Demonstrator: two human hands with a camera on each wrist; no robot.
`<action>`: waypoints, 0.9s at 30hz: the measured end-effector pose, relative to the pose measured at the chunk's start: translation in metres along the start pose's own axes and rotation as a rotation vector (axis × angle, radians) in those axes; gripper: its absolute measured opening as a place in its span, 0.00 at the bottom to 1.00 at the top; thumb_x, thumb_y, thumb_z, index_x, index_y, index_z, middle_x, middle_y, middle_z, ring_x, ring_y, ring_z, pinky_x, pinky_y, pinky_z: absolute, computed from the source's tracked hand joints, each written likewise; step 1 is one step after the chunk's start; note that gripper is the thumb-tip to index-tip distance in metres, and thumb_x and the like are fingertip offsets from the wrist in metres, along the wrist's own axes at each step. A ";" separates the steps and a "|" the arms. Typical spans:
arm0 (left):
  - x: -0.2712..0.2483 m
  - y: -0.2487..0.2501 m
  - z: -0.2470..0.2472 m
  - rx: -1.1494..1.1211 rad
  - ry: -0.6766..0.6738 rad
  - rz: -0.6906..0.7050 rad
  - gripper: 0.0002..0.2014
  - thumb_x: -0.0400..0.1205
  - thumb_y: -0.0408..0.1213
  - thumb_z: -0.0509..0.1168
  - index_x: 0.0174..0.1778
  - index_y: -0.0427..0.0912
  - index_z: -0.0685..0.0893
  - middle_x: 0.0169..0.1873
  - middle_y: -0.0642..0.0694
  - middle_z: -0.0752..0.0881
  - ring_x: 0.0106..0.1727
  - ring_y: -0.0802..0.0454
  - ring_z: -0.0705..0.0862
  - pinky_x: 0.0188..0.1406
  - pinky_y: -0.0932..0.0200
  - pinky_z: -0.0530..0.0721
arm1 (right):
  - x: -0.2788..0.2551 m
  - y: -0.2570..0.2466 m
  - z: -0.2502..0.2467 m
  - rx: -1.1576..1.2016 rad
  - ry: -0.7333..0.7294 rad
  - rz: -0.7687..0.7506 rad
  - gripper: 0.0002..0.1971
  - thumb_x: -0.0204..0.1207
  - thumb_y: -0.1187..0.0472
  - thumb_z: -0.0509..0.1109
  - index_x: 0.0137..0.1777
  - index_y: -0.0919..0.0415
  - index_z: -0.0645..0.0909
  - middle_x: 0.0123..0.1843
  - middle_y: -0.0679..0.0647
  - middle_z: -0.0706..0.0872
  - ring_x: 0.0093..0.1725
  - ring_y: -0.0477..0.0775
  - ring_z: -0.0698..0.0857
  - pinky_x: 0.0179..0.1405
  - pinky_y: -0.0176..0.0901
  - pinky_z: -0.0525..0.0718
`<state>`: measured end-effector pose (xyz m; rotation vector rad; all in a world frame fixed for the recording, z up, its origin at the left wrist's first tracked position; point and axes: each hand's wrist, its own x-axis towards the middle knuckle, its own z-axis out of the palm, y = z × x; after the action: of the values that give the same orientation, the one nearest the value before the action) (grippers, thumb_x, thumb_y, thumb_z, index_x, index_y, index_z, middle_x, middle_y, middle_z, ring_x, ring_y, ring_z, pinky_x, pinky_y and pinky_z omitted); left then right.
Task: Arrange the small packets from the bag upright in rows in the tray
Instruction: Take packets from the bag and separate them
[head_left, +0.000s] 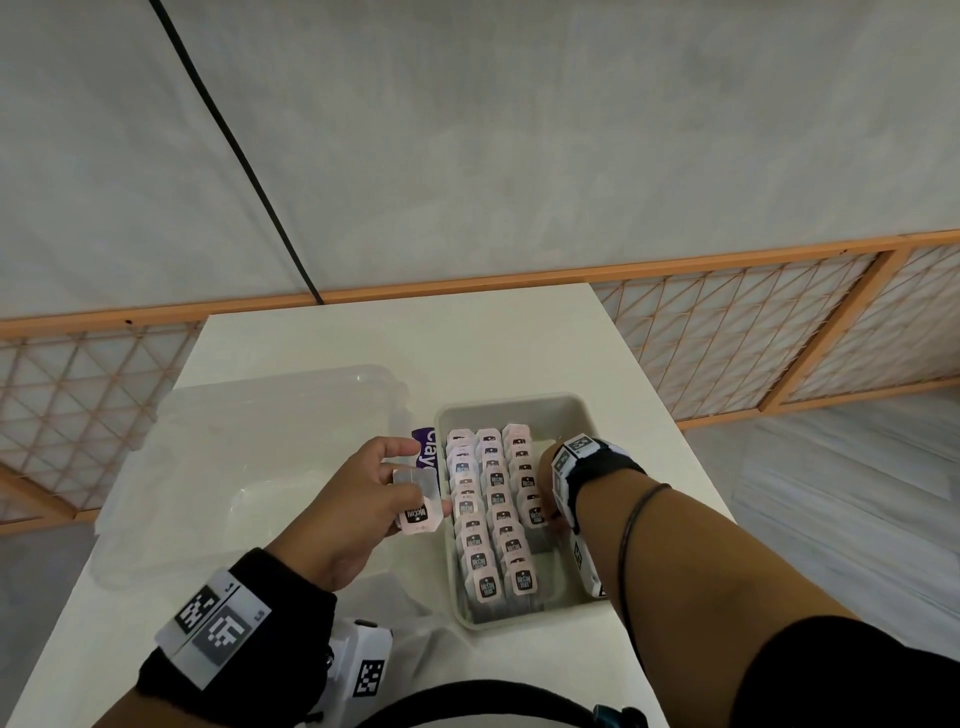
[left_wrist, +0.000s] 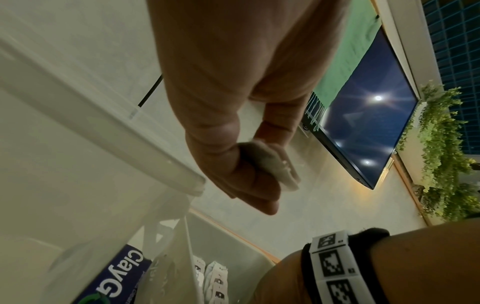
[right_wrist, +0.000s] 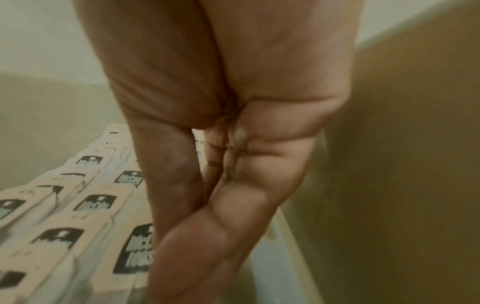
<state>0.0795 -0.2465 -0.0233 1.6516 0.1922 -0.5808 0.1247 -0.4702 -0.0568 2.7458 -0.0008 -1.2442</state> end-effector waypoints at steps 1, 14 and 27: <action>0.000 -0.001 0.000 0.005 -0.006 0.005 0.25 0.76 0.13 0.57 0.61 0.44 0.75 0.58 0.31 0.82 0.46 0.36 0.90 0.61 0.38 0.81 | 0.001 0.001 0.000 0.020 -0.007 -0.001 0.28 0.72 0.56 0.76 0.73 0.52 0.76 0.75 0.48 0.75 0.76 0.55 0.71 0.70 0.51 0.74; 0.000 -0.003 -0.003 0.074 -0.064 0.142 0.31 0.73 0.16 0.66 0.65 0.54 0.73 0.54 0.34 0.85 0.52 0.33 0.88 0.57 0.34 0.82 | -0.030 -0.015 -0.037 1.056 0.178 -0.433 0.11 0.79 0.56 0.70 0.52 0.65 0.79 0.45 0.62 0.88 0.38 0.58 0.88 0.36 0.45 0.86; -0.006 0.002 0.001 -0.020 -0.180 0.188 0.39 0.58 0.29 0.77 0.65 0.51 0.73 0.39 0.42 0.86 0.38 0.44 0.85 0.35 0.54 0.77 | -0.065 -0.025 -0.026 1.069 0.161 -0.716 0.04 0.76 0.66 0.73 0.48 0.57 0.82 0.31 0.51 0.85 0.30 0.46 0.84 0.30 0.34 0.82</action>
<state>0.0751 -0.2461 -0.0190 1.5686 -0.0876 -0.5784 0.1003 -0.4390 0.0058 4.0012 0.5212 -1.4304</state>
